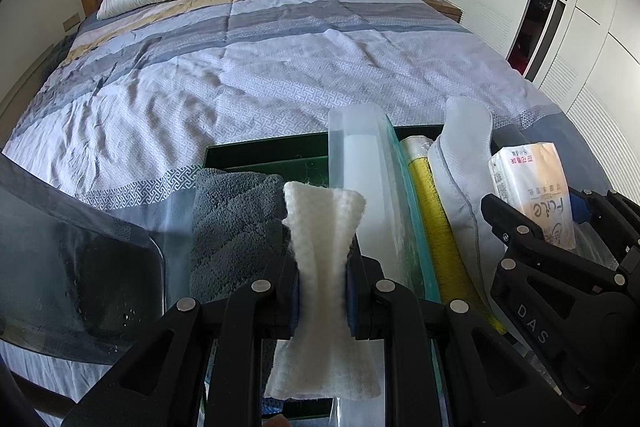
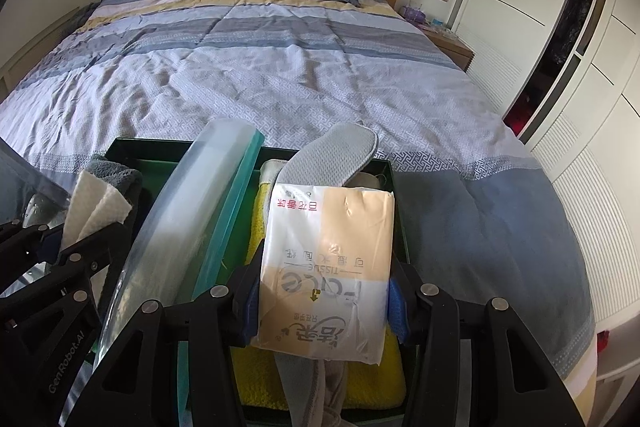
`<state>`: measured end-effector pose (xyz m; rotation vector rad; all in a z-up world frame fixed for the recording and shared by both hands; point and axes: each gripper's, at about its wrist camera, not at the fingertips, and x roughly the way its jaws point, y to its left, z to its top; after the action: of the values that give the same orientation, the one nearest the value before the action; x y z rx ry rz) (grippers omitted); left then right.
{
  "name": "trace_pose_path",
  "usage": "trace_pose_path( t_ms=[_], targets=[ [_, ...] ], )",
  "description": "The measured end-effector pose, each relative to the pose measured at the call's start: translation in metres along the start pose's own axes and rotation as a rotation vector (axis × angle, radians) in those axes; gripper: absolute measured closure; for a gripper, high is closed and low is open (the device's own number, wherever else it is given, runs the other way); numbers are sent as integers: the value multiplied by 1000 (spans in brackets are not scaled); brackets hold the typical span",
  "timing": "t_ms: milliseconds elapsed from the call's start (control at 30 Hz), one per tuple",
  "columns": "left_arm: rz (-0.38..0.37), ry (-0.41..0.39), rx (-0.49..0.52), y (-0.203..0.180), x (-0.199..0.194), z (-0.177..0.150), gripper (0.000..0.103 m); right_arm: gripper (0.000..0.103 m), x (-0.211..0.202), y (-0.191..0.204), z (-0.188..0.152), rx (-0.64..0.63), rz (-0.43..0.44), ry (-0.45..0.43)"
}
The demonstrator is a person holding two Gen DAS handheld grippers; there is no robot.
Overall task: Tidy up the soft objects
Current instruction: 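Lower the white wipe and tissue pack into the green tray beside the zip bag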
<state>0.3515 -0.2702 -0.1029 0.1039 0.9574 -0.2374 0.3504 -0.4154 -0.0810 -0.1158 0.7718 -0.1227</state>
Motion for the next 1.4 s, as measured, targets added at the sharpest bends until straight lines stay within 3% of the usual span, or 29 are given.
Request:
trace_pose_path(
  t_ms=[800, 1400],
  targets=[
    [12, -7, -11, 2, 4, 2, 89, 55, 12, 5, 2, -5, 6, 8],
    [29, 32, -13, 4, 19, 1, 88, 54, 24, 11, 5, -10, 6, 29]
  ],
)
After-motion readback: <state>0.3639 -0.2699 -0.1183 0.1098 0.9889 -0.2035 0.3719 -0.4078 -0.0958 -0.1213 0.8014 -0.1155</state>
